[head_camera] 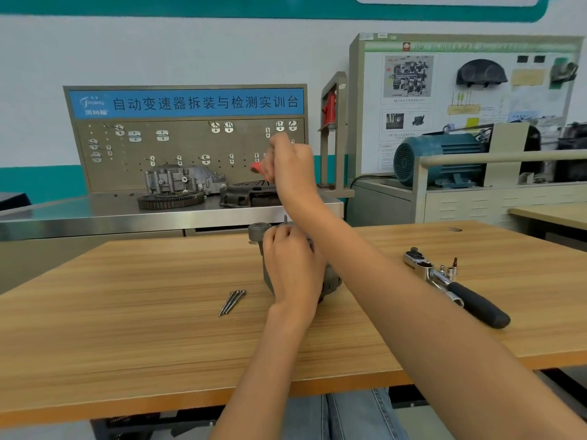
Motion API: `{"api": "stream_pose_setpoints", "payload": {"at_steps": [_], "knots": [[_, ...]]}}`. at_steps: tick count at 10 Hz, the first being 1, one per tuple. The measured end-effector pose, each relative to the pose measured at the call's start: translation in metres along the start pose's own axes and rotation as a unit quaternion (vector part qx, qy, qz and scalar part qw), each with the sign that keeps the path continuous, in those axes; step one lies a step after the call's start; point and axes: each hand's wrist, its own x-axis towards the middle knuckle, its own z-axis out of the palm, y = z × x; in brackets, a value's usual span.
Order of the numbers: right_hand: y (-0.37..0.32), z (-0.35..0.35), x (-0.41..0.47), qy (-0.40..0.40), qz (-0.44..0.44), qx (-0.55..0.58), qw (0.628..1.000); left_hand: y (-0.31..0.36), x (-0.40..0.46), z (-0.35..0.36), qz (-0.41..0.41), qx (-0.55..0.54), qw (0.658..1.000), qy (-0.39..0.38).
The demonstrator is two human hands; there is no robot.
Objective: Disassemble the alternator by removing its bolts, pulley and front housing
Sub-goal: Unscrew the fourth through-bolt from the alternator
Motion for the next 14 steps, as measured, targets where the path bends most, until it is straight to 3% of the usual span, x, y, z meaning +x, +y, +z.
{"api": "stream_pose_setpoints", "payload": {"at_steps": [2, 3, 4, 5, 6, 7, 8, 9, 10, 11, 12, 13, 14], "knots": [[0.002, -0.016, 0.007, 0.112, 0.005, -0.007, 0.994, 0.006, 0.003, -0.004, -0.021, -0.012, 1.000, 0.001], [0.002, -0.031, 0.016, 0.097, 0.030, -0.069, 0.992, 0.011, 0.009, -0.008, -0.026, 0.003, 0.999, -0.033], [0.001, -0.040, 0.016, 0.015, 0.002, -0.169, 0.985, 0.010, 0.015, -0.012, -0.037, 0.008, 0.996, -0.078], [0.004, -0.036, 0.010, -0.029, -0.104, -0.429, 0.897, 0.009, 0.015, -0.016, -0.041, -0.001, 0.996, -0.081], [0.010, -0.025, 0.002, 0.041, -0.148, -0.710, 0.687, 0.011, 0.014, -0.020, -0.049, 0.025, 0.995, -0.082], [0.010, -0.027, 0.003, 0.074, -0.128, -0.703, 0.696, 0.012, 0.012, -0.018, -0.049, 0.017, 0.997, -0.065], [0.007, -0.033, 0.008, 0.061, -0.134, -0.487, 0.861, 0.012, 0.012, -0.013, -0.050, -0.022, 0.998, -0.042], [0.005, -0.040, 0.012, 0.034, -0.045, -0.130, 0.990, 0.010, 0.014, -0.009, -0.042, -0.017, 0.997, -0.066], [0.001, -0.051, 0.019, -0.024, 0.075, 0.183, 0.980, 0.006, 0.014, -0.008, -0.033, -0.022, 0.996, -0.080], [-0.003, -0.045, 0.017, -0.029, 0.086, 0.213, 0.973, 0.003, 0.014, -0.008, -0.025, -0.029, 0.996, -0.075], [0.006, -0.028, 0.001, 0.005, -0.119, -0.306, 0.944, 0.005, 0.012, -0.010, -0.025, -0.032, 0.999, -0.035], [0.016, -0.021, -0.007, 0.063, -0.229, -0.700, 0.674, 0.005, 0.009, -0.012, -0.017, -0.017, 0.999, -0.021], [0.013, -0.029, -0.001, 0.027, -0.237, -0.716, 0.656, 0.005, 0.010, -0.011, -0.005, -0.002, 0.999, -0.033]]}}
